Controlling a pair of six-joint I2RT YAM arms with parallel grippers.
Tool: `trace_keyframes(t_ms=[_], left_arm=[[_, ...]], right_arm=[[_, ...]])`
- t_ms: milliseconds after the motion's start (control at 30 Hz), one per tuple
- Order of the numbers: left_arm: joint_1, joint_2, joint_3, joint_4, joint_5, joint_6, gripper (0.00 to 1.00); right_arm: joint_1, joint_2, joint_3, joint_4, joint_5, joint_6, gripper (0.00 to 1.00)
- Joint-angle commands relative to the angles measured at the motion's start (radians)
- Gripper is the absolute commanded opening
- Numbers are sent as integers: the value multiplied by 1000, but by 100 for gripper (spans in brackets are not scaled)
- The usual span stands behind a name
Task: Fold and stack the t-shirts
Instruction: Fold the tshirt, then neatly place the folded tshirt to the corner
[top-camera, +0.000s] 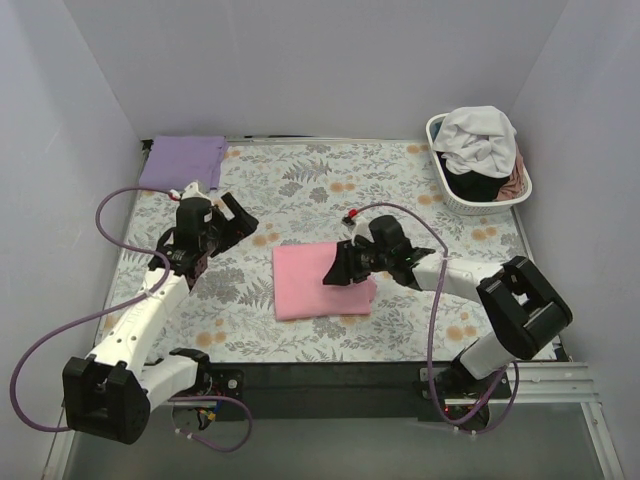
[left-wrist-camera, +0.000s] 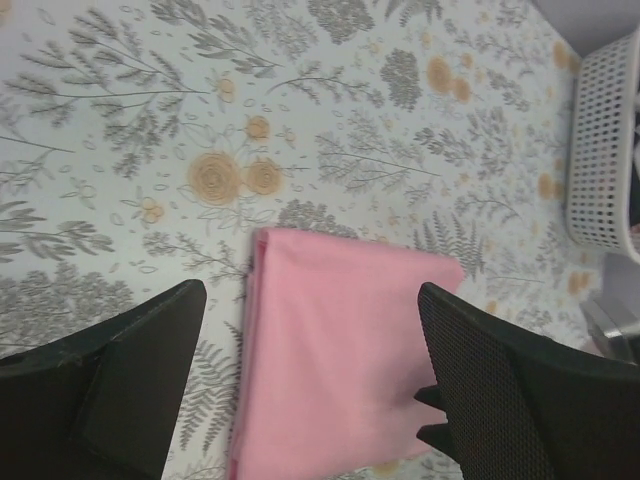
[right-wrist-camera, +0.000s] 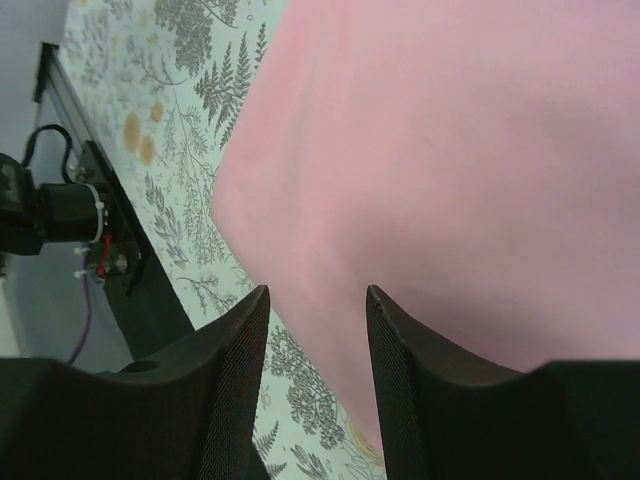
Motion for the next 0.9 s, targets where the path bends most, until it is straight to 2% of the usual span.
trace_keyframes(t_ms=[0, 133, 233, 333, 533, 733, 867], left_arm=[[8, 14, 46, -207, -160, 121, 87], [35, 43, 22, -229, -210, 134, 98], [75, 71, -11, -215, -230, 132, 98], [155, 102, -15, -209, -179, 123, 98], [272, 128, -21, -186, -58, 104, 98], [292, 131, -26, -180, -32, 107, 98], [295, 131, -29, -175, -3, 111, 98]], right_arm=[[151, -30, 149, -343, 313, -188, 51], [324, 37, 287, -515, 508, -242, 55], [482, 109, 399, -593, 641, -269, 56], [576, 197, 531, -656, 717, -304, 57], [666, 378, 747, -766, 820, -357, 57], [693, 504, 827, -817, 866, -383, 57], [700, 536, 821, -845, 870, -380, 54]])
